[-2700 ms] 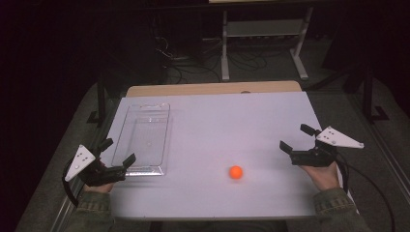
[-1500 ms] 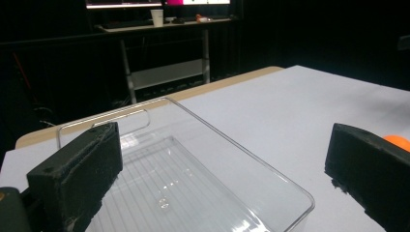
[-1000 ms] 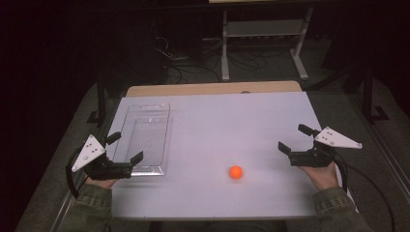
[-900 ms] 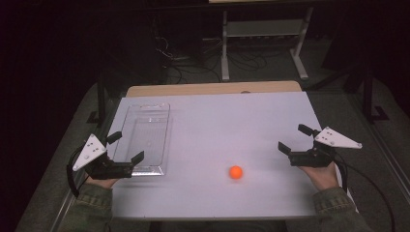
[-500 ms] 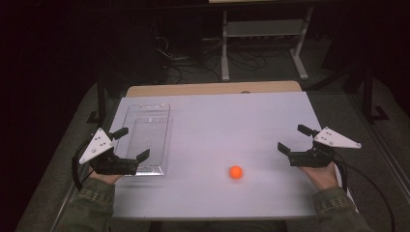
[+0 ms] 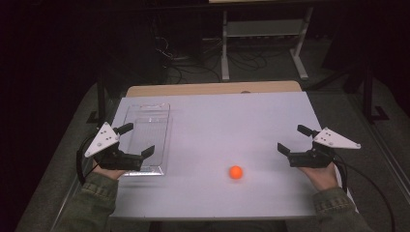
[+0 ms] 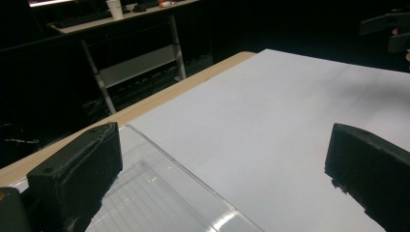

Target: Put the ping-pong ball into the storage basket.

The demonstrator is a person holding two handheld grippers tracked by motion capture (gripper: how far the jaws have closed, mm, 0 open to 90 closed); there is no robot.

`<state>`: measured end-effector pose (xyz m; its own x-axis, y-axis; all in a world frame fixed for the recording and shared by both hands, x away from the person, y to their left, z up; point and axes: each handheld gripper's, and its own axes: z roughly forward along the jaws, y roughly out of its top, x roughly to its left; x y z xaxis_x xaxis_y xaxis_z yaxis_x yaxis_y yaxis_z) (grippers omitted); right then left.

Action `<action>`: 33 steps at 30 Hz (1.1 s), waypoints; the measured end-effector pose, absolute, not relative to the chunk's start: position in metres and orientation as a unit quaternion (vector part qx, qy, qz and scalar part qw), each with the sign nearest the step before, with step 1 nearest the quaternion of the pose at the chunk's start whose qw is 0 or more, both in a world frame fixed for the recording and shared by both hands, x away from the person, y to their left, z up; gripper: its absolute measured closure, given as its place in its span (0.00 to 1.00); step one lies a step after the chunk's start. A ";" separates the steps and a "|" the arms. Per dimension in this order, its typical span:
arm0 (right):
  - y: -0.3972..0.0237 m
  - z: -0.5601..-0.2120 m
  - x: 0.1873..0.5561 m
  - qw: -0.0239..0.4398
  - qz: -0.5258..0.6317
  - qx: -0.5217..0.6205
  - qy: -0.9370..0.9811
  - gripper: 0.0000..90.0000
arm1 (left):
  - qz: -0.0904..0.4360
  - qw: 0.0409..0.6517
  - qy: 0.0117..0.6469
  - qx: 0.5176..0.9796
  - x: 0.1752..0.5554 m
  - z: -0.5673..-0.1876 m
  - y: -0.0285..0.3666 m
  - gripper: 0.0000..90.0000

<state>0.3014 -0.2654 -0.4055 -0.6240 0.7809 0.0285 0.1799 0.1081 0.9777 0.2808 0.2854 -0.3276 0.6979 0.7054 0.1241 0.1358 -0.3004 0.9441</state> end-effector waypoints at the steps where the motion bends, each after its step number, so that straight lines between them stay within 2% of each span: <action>1: -0.265 -0.406 0.301 0.263 0.571 0.344 0.697 0.00 | 0.273 0.522 0.275 0.760 0.281 -0.327 0.285 0.00; 33: -0.266 -0.406 0.301 0.263 0.573 0.344 0.695 0.00 | 0.237 0.492 0.225 0.807 0.301 -0.304 0.241 0.00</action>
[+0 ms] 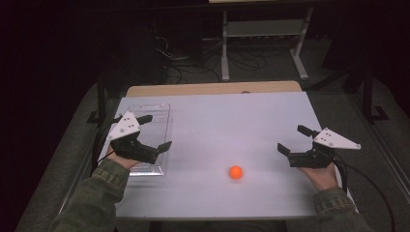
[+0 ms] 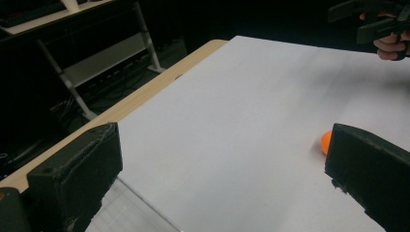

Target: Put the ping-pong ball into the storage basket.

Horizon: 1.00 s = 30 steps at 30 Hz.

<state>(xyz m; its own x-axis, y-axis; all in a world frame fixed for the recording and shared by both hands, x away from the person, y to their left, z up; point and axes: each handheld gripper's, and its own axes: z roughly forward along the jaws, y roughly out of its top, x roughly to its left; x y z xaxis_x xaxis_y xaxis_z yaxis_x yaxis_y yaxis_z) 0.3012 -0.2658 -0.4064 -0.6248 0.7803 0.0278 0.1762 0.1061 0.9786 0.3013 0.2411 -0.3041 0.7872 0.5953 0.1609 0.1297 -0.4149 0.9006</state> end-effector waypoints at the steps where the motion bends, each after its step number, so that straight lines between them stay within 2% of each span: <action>1: -0.266 -0.407 0.301 0.263 0.573 0.344 0.696 0.00 | 0.235 0.492 0.223 0.809 0.302 -0.303 0.239 0.00; 30: -0.264 -0.408 0.302 0.259 0.571 0.341 0.700 0.00 | 0.178 0.456 0.153 0.858 0.322 -0.295 0.185 0.00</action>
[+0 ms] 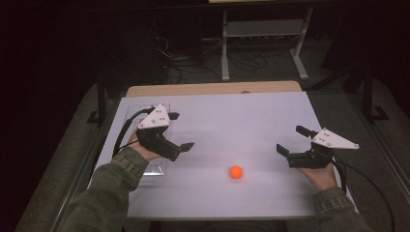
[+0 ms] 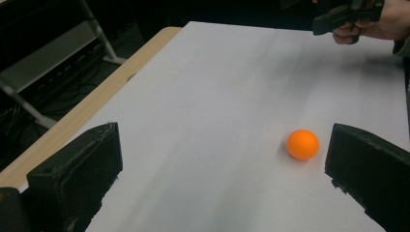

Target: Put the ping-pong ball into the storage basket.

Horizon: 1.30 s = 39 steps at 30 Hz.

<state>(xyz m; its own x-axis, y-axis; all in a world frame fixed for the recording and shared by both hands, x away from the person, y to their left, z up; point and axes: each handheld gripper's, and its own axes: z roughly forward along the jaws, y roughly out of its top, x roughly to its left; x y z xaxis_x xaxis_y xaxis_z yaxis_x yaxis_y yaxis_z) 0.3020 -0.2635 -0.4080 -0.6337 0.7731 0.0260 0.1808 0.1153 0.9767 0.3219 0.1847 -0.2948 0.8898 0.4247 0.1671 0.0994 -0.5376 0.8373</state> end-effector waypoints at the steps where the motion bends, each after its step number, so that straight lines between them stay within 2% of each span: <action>1: -0.263 -0.408 0.302 0.258 0.571 0.343 0.700 0.00 | 0.177 0.456 0.151 0.859 0.323 -0.295 0.183 0.00; 39: -0.262 -0.409 0.302 0.255 0.570 0.336 0.705 0.00 | 0.127 0.380 0.084 0.913 0.337 -0.300 0.127 0.00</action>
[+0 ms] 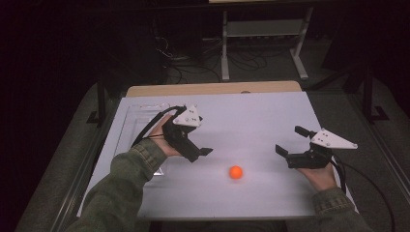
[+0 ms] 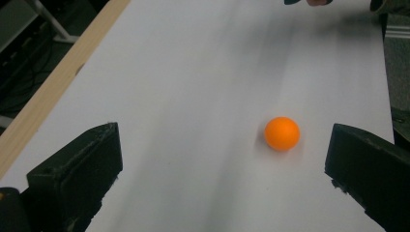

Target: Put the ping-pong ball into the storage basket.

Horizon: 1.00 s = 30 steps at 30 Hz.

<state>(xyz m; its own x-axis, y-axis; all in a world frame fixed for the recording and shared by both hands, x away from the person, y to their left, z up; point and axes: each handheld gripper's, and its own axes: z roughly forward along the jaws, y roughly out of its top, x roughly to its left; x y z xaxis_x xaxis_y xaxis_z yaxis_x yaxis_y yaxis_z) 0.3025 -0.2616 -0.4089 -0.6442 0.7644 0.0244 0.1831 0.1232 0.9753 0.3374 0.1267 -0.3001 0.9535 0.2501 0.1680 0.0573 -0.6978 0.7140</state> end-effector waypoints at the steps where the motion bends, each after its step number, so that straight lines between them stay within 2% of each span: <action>1: -0.261 -0.409 0.302 0.254 0.570 0.336 0.706 0.00 | 0.123 0.376 0.081 0.915 0.338 -0.301 0.124 0.00; 30: -0.262 -0.410 0.303 0.252 0.569 0.335 0.708 0.00 | 0.103 0.335 0.045 0.936 0.342 -0.311 0.091 0.00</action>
<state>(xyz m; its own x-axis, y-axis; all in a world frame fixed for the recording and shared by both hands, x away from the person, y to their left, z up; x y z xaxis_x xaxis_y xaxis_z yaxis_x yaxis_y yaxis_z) 0.3026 -0.2616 -0.4095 -0.6493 0.7602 0.0248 0.1880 0.1288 0.9737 0.3415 0.0910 -0.3113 0.9749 0.1524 0.1621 0.0149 -0.7718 0.6357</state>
